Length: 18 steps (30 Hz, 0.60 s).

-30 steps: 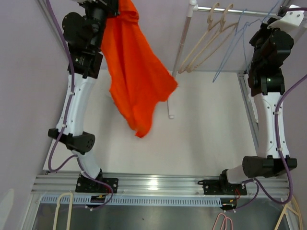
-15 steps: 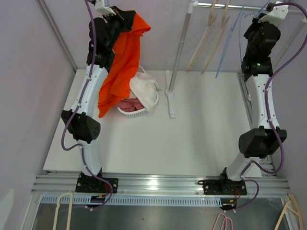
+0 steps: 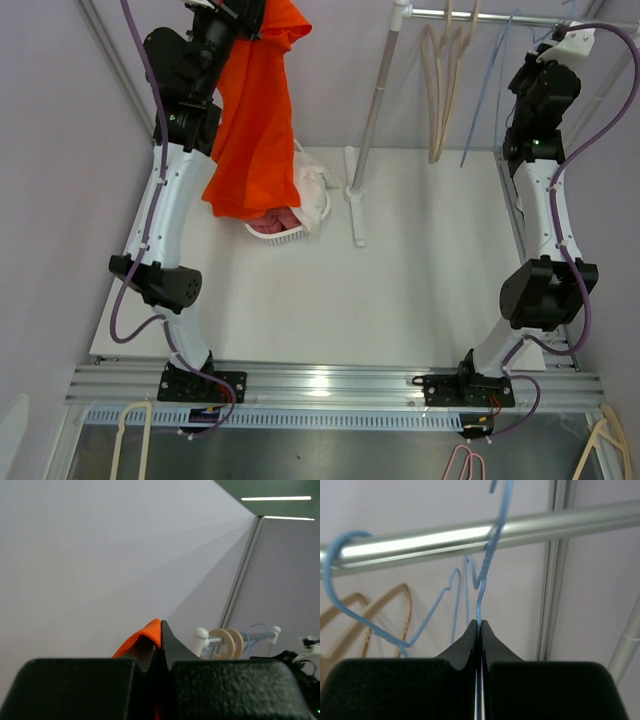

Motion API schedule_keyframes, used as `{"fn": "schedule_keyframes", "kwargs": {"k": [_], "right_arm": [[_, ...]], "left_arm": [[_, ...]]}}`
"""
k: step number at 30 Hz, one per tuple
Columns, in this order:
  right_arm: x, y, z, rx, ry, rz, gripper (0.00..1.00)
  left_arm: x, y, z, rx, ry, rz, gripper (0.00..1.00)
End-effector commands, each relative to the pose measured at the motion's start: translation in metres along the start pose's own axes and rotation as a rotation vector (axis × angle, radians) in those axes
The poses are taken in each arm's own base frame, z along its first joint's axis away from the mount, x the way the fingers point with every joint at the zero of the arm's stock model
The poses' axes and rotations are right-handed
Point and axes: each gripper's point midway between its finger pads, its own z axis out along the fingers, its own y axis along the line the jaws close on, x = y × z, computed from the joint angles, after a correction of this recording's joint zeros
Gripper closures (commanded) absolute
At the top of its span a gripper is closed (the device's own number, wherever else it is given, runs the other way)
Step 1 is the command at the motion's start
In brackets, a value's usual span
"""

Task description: Remove the t-shirt from the hanger

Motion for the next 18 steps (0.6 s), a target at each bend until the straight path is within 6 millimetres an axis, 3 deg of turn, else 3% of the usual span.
{"fn": "schedule_keyframes", "kwargs": {"k": [1, 5, 8, 18], "right_arm": [[-0.027, 0.001, -0.014, -0.019, -0.080, 0.028, 1.00], [-0.025, -0.002, -0.026, -0.024, -0.075, 0.020, 1.00], [-0.023, -0.004, -0.034, -0.023, -0.071, 0.018, 1.00], [-0.029, -0.006, -0.060, -0.049, -0.088, 0.014, 1.00]], "left_arm": [[-0.074, -0.061, -0.014, 0.148, -0.165, 0.033, 0.99], [-0.085, -0.081, -0.018, 0.203, -0.206, -0.008, 0.99], [-0.077, -0.082, -0.014, 0.207, -0.197, -0.026, 0.99], [0.006, -0.027, 0.000, 0.054, -0.038, -0.072, 1.00]]}}
